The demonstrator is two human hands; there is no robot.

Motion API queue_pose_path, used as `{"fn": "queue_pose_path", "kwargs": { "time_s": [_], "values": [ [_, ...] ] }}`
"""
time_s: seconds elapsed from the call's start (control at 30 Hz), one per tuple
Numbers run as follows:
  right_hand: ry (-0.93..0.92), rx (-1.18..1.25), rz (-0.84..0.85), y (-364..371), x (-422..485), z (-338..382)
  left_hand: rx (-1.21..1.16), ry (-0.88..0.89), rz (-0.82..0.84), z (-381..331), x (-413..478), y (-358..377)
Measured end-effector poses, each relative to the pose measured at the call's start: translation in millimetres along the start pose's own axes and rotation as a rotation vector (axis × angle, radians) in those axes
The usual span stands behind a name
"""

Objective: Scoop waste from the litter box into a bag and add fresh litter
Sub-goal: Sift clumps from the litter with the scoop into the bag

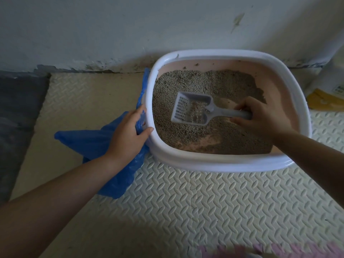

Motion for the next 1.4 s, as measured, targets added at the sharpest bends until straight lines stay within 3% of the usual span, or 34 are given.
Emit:
{"fn": "queue_pose_path", "kwargs": {
  "time_s": [0.33, 0.7, 0.93, 1.4],
  "values": [
    [-0.074, 0.128, -0.030, -6.7, 6.1, 4.6, -0.027, -0.007, 0.021, 3.8, 0.0, -7.5],
    [-0.214, 0.205, -0.077, -10.8, 16.2, 63.2, -0.131, 0.026, -0.270, 4.7, -0.1, -68.4],
    [-0.288, 0.256, 0.037, 3.1, 29.8, 104.1, -0.127, 0.012, -0.357, 15.4, -1.3, -100.6],
    [-0.609, 0.196, 0.232, 50.9, 38.3, 201.1, -0.108, -0.023, -0.425, 49.9, -19.4, -146.0]
  ]
}}
Point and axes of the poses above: each hand's wrist, its own x-axis towards the middle knuckle, its own y-axis out of the palm, z = x × y, the point moved 1 cm from there along x, towards the middle knuckle, and after that the axes turned 11 degrees about -z, right-handed, at the moved point
